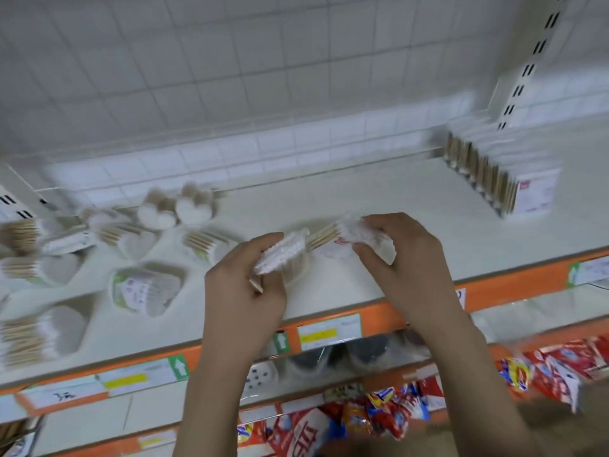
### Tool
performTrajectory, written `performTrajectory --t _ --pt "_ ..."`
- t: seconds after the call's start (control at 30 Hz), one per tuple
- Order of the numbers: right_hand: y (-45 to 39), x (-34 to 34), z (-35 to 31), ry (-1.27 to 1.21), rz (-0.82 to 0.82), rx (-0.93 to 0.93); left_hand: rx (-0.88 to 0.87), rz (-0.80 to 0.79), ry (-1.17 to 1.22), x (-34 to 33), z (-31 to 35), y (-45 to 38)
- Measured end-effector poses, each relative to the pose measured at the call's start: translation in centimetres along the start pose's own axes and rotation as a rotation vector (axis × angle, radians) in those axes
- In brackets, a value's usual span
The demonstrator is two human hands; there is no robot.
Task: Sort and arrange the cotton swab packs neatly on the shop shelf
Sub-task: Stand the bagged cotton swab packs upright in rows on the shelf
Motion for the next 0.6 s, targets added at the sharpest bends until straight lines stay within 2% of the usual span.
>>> performTrajectory --t 0.3,0.5,0.6 --pt "0.2 0.4 1.2 0.104 -0.079 0.014 -0.004 -0.143 -0.084 -2.1 -0.8 0.1" --pt "-0.6 1.2 1.8 0.169 -0.095 0.012 0.017 -0.181 -0.065 -2.6 -0.9 -1.2" --pt "-0.4 2.0 2.9 0.196 -0.079 -0.009 -0.04 -0.166 -0.076 -3.2 -0.5 -1.7"
Point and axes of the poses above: each hand's wrist, its own y-axis away from the middle knuckle, its own x-axis out of the back of the hand, z = x × y, the point moved 1 cm from there along -y, towards the middle knuckle, and after that the axes turned 9 degrees about x, right-handed, at the moved point
